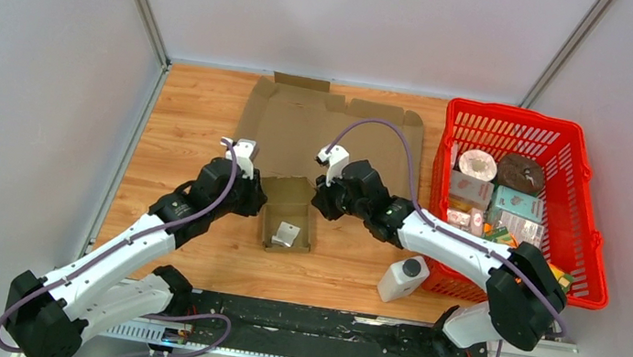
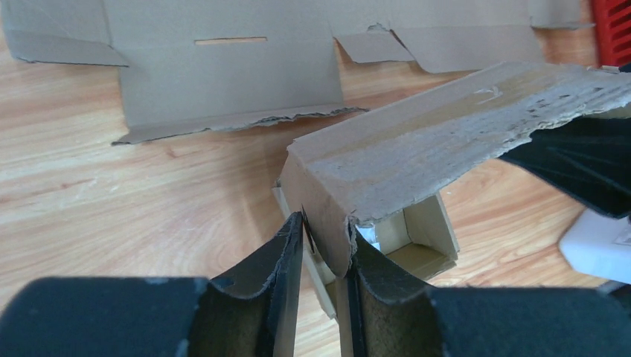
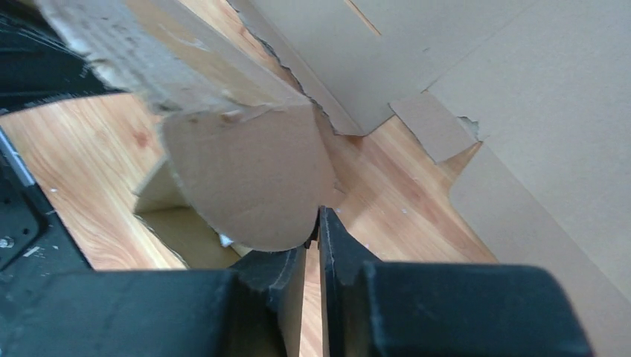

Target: Fold the paper box

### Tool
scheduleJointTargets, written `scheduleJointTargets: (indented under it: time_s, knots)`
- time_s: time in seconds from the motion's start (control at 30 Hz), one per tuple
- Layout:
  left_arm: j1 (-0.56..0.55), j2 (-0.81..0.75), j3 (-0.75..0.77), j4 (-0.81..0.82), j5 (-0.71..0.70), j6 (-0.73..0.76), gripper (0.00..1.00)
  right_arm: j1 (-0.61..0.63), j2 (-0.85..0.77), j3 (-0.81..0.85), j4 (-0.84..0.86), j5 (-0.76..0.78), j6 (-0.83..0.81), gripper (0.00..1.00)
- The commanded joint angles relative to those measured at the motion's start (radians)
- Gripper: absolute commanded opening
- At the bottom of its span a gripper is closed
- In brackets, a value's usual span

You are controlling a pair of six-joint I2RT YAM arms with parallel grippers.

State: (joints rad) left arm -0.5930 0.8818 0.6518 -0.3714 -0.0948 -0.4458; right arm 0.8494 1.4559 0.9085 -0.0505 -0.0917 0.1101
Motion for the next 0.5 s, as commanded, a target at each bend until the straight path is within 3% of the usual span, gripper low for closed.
scheduleJointTargets:
  time_s: [0.0,0.17,0.3,0.47]
  knots:
    - [0.004,-0.003,0.016,0.057,0.069,-0.149,0.29,0.052,-0.037,0.046,0.031,0.019,0.114,0.12]
    - [0.002,-0.012,-0.047,0.123,0.076,-0.182,0.29,0.117,-0.028,0.035,0.038,0.161,0.178,0.09]
    - [-0.02,-0.038,-0.092,0.146,0.04,-0.185,0.26,0.19,-0.006,0.021,0.035,0.358,0.194,0.07]
    - [-0.063,-0.063,-0.13,0.135,-0.011,-0.166,0.25,0.227,-0.025,-0.008,0.041,0.455,0.238,0.12]
